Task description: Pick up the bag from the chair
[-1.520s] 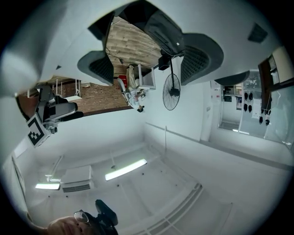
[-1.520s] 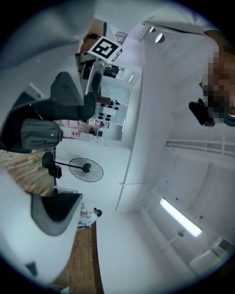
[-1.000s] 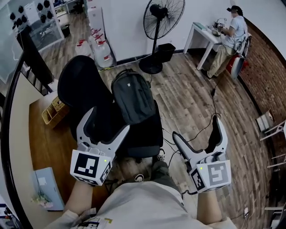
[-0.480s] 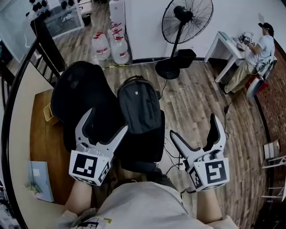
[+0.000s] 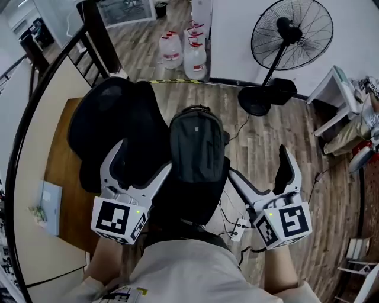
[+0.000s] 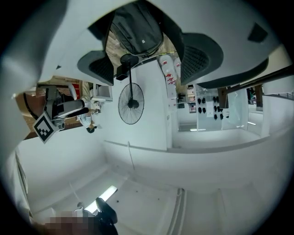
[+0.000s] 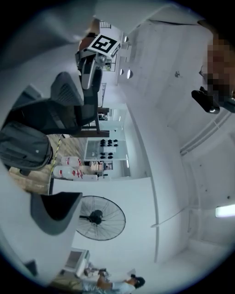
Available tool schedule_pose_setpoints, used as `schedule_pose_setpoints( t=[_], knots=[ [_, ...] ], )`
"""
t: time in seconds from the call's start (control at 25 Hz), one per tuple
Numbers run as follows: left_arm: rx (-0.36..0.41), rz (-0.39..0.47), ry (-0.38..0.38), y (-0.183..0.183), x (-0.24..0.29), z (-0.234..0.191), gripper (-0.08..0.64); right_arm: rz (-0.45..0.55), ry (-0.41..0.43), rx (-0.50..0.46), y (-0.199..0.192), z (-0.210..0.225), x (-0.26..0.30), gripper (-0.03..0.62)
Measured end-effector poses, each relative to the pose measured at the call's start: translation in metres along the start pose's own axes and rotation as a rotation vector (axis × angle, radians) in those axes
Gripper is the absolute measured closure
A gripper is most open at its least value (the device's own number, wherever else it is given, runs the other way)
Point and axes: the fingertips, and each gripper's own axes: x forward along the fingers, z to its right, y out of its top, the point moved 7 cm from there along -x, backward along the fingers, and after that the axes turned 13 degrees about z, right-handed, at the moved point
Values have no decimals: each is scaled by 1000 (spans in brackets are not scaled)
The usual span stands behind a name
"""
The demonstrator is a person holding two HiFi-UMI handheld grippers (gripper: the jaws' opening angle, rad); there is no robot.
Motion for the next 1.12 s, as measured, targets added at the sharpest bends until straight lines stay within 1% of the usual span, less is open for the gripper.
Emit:
schedule_pose_setpoints(
  t=[0.2,0.4,0.56,0.76,0.92,1.12],
  knots=[
    [27,-24,63,0,3,2,124,-12,43,26,-18,15,19,0],
    [24,-54,93,-11,-3,-8,124,-34,42,41,-34,12,29,0],
    [2,-54,80,-20,-6,-24,124,-44,16,13,-36,2,37,0],
    [-4,-55,54,-27,10,-37,124,-68,-9,4,-43,0,46,0],
    [-23,-82,38,-50,27,-50,124,-108,-25,18,-66,6,66,0],
    [-42,-141,6,-85,60,-67,124,-157,-63,31,-104,24,105,2]
  ],
)
